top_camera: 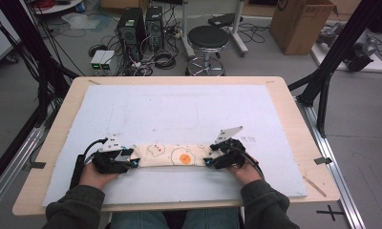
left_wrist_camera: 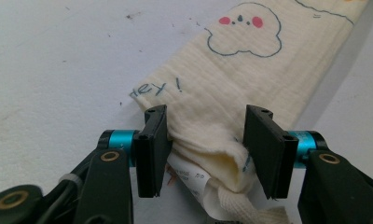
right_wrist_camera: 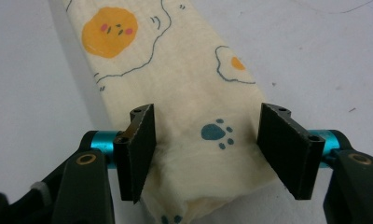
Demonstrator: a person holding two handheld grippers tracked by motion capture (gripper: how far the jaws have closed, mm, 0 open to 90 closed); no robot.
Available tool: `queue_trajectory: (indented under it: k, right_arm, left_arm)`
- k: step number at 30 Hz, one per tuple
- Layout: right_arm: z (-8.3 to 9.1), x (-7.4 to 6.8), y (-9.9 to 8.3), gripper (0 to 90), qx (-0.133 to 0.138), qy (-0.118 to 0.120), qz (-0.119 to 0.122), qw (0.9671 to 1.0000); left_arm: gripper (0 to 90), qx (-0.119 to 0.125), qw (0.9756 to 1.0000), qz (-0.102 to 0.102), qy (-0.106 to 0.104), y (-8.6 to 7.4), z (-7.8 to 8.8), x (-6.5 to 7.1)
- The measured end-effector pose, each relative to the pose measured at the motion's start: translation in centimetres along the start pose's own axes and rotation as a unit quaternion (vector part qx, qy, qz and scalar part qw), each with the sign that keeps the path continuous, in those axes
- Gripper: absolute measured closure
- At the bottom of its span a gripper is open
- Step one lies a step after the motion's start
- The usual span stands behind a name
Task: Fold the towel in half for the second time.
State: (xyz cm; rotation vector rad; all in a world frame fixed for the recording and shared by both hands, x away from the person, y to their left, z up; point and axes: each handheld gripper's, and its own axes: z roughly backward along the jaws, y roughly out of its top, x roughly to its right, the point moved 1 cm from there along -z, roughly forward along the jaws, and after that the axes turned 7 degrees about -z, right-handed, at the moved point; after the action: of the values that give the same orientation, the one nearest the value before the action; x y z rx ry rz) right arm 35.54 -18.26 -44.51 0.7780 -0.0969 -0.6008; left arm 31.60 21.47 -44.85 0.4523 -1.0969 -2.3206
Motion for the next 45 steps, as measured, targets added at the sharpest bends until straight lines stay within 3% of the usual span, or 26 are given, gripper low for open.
queue_trajectory:
  k: [7, 15, 19, 26, 32, 36, 45]
  right_arm:
    - [0.0, 0.0, 0.0, 34.3, 0.005, 0.002, -0.002, 1.0000]
    - [1.4, 0.0, 0.6, 31.7, 0.049, 0.011, -0.003, 0.9988]
    - [1.6, 0.2, 0.7, 31.8, 0.051, 0.012, -0.002, 0.9986]
    - [1.2, 0.5, 0.7, 32.3, 0.039, 0.016, -0.001, 0.9991]
    - [0.6, 0.4, 0.4, 32.3, 0.012, 0.011, 0.010, 0.9998]
    - [0.5, 0.5, 0.2, 32.3, 0.008, 0.014, 0.007, 0.9998]
    - [0.2, 0.6, -0.1, 32.6, -0.002, 0.011, 0.005, 0.9999]
  left_arm:
    - [49.5, 0.028, 0.9996, 0.006, 0.005, 0.3, 0.9, -0.1]
    - [48.3, 0.063, 0.9980, -0.002, 0.005, 1.5, 1.8, 0.0]
    - [48.2, 0.069, 0.9976, -0.005, 0.000, 2.0, 1.5, 0.0]
    - [48.7, 0.054, 0.9984, 0.002, -0.013, 2.0, 0.3, -0.3]
    - [48.6, 0.030, 0.9994, -0.004, -0.018, 1.9, -0.4, -0.2]
    - [48.6, 0.009, 0.9997, -0.009, -0.022, 1.6, -0.9, -0.1]
    - [48.3, -0.005, 0.9996, -0.013, -0.024, 1.1, -1.3, 0.1]
